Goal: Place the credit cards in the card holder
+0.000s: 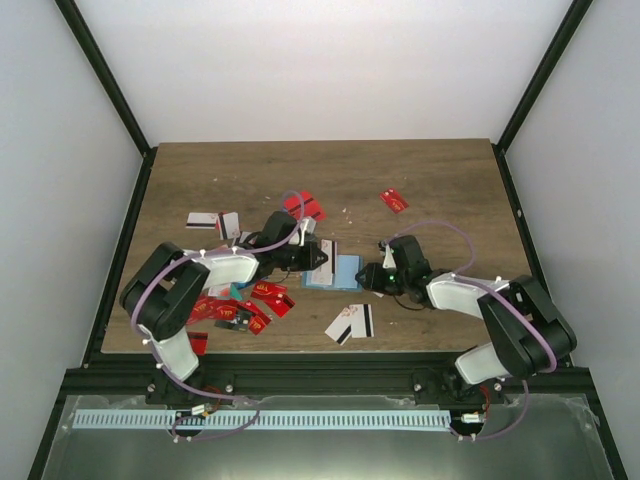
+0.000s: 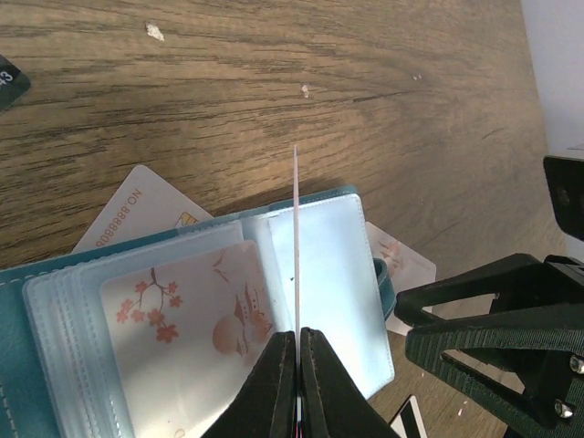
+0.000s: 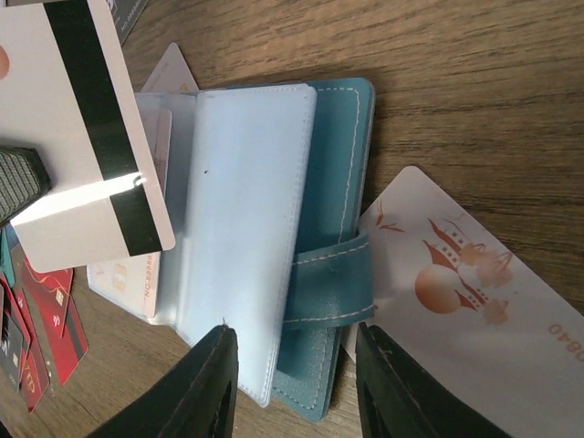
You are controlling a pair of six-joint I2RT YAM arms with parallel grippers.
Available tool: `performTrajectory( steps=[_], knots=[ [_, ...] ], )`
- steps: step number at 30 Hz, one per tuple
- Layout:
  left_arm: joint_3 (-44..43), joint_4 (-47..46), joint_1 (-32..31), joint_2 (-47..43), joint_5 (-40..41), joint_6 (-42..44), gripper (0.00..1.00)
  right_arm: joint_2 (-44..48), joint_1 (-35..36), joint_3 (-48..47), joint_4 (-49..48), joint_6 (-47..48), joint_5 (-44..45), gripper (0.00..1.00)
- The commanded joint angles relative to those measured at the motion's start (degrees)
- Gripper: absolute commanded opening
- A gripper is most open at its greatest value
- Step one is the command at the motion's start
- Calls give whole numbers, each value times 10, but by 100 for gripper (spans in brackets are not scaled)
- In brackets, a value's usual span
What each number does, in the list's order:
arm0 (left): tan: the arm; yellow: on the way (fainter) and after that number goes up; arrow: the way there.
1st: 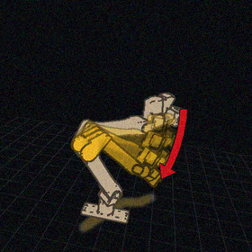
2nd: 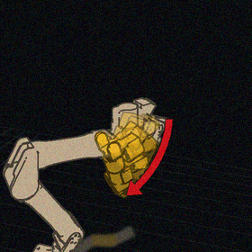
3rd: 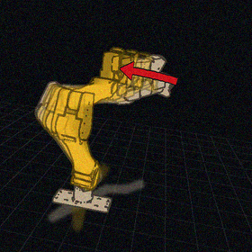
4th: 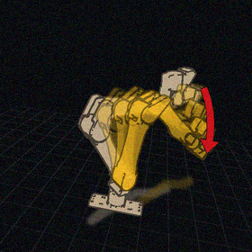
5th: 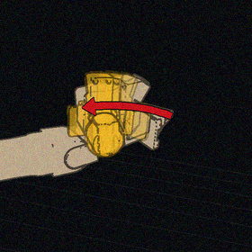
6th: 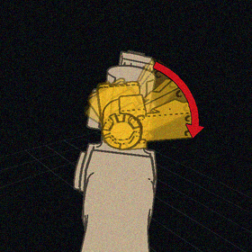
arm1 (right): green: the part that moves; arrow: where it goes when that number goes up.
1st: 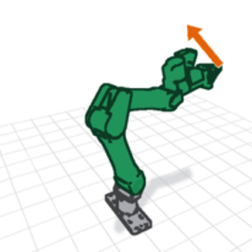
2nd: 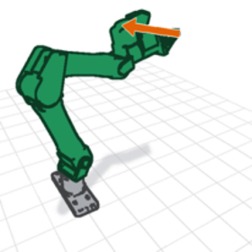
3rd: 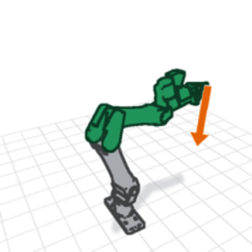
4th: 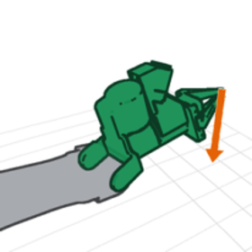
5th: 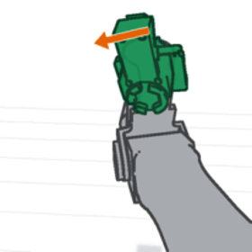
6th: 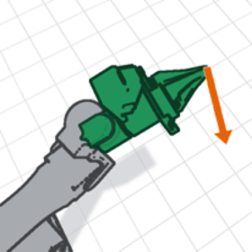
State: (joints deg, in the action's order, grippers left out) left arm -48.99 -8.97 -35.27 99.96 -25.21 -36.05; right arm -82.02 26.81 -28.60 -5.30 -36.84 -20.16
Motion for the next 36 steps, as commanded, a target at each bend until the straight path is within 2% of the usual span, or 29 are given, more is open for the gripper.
performTrajectory(
  steps=[1, 17, 36],
  knots=[
    [-13, -20, 2, 14, -14, -6, 4, -13, -4, -9, -22, 8, -6, 37],
    [-7, -28, -6, 36, -12, -20, 4, -24, -4, -2, -32, -7, -32, 37],
    [23, -53, -13, 32, -35, -67, 4, -38, -4, 51, -92, -69, -91, 35]
  ],
)
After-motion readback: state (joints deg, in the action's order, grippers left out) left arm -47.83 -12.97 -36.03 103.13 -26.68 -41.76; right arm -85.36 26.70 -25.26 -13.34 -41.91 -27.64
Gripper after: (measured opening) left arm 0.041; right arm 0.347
